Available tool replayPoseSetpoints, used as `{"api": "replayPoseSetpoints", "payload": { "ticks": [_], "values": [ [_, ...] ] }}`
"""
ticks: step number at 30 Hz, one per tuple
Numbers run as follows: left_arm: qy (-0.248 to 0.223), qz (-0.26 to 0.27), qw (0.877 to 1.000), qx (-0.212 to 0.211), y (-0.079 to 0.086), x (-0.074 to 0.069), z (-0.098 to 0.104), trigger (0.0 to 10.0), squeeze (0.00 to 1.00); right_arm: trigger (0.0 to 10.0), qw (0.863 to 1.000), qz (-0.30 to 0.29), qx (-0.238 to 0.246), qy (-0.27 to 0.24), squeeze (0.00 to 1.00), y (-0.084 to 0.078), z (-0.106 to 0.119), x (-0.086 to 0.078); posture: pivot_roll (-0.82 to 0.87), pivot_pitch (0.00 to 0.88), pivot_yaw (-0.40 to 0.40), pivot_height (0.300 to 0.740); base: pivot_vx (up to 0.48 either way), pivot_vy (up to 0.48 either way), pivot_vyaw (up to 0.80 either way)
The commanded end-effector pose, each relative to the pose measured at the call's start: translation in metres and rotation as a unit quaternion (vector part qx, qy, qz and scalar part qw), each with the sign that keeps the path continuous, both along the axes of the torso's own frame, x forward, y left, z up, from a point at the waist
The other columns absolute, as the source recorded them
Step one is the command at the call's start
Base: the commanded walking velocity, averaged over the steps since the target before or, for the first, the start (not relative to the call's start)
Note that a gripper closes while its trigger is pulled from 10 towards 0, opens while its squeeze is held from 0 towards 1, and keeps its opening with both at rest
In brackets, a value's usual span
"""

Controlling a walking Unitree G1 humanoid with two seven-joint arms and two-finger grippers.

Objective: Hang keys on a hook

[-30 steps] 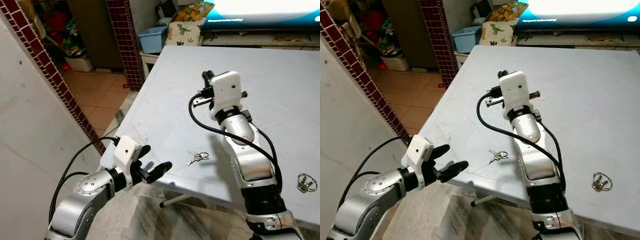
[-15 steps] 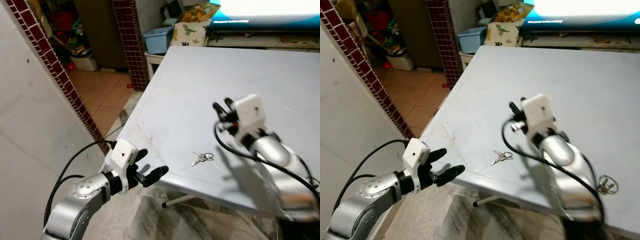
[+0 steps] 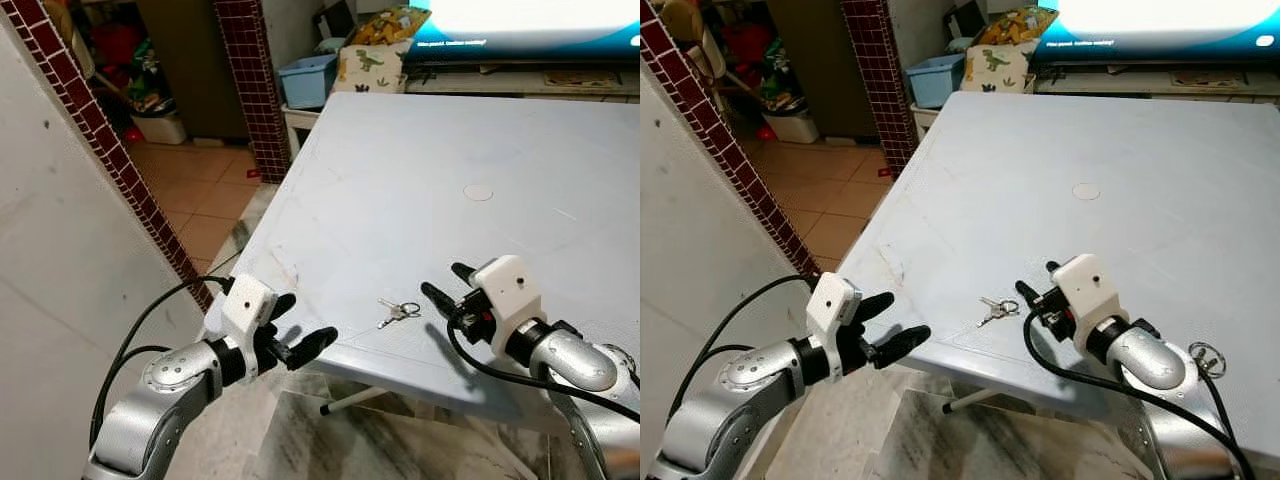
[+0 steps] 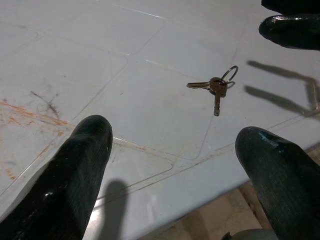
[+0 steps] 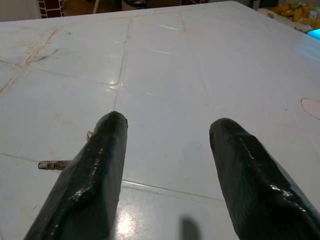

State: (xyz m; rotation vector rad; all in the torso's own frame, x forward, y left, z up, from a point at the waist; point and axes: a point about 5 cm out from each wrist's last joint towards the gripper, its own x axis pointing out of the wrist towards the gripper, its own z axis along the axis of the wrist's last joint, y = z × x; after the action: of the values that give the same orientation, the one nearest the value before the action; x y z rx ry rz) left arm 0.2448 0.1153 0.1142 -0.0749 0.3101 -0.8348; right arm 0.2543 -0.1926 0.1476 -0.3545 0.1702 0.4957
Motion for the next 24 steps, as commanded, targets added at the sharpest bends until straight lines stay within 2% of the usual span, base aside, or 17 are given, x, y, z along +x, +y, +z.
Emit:
{"api": "replayPoseSetpoints", "payload": {
  "ticks": [1, 5, 10, 24],
  "values": [
    [-0.004, 0.009, 1.0, 0.009, 0.004, 0.001, 0.0, 10.0, 0.0, 10.0, 1.0, 0.015, -0.001, 0.004, 1.0, 0.002, -0.002, -0.002, -0.02, 0.062, 0.125, 0.74, 0.0, 0.0, 0.0],
    [-0.011, 0.019, 1.0, 0.01, 0.002, 0.003, 0.0, 10.0, 0.0, 10.0, 1.0, 0.017, -0.007, 0.016, 1.0, 0.002, -0.015, -0.005, -0.02, 0.062, 0.125, 0.74, 0.0, 0.0, 0.0],
    [-0.011, 0.017, 1.0, 0.008, 0.001, 0.003, 0.0, 10.0, 0.0, 10.0, 1.0, 0.016, -0.004, 0.02, 1.0, 0.003, -0.02, -0.005, -0.02, 0.065, 0.128, 0.74, 0.0, 0.0, 0.0],
    [-0.013, 0.018, 1.0, 0.008, 0.001, 0.002, 0.002, 10.0, 0.0, 10.0, 0.999, 0.025, 0.009, 0.039, 1.0, 0.004, -0.037, 0.007, 0.0, 0.064, 0.127, 0.74, 0.0, 0.0, 0.0]
  ]
}}
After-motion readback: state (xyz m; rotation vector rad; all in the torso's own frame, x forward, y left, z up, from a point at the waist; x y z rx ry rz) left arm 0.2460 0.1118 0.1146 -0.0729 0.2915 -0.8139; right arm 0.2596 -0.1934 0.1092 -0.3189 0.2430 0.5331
